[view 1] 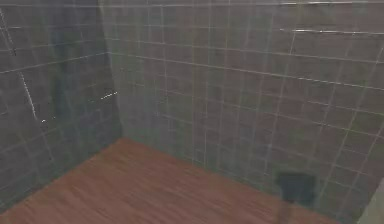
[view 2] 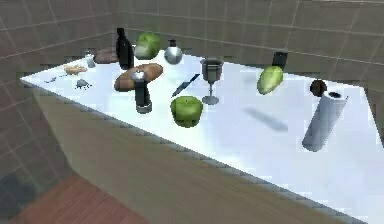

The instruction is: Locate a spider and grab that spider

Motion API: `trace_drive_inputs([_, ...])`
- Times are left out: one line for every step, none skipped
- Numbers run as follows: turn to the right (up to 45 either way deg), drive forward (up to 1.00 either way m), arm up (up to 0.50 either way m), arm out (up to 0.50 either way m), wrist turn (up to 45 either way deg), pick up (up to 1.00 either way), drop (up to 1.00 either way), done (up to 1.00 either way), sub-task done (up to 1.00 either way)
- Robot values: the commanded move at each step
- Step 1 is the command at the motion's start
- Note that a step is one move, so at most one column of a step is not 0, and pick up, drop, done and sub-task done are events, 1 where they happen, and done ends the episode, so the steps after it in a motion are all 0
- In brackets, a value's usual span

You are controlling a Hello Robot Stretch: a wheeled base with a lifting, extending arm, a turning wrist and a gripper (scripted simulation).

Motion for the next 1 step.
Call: trace_drive_inputs([-45.0,0.00,0.00,0.00,0.0,0.00,0.00,0.00,0.00])
